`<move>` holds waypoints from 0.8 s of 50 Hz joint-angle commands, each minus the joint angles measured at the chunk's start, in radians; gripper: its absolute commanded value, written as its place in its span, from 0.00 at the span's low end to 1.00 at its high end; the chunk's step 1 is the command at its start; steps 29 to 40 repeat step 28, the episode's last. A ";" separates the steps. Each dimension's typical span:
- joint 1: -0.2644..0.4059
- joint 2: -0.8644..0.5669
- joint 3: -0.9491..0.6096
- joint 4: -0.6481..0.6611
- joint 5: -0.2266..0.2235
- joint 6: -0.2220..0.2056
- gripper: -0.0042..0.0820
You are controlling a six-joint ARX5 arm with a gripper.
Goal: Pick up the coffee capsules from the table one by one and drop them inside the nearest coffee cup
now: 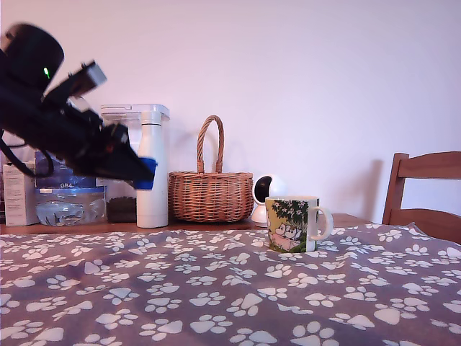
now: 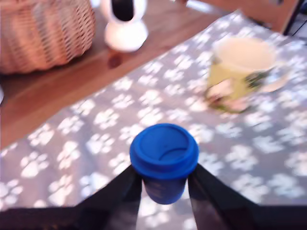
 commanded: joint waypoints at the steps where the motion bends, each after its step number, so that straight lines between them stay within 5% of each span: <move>1: -0.019 -0.036 -0.025 0.005 0.003 -0.015 0.15; 24: -0.162 -0.089 -0.027 -0.007 0.003 -0.069 0.15; 40: -0.175 -0.089 -0.027 -0.005 0.003 -0.068 0.15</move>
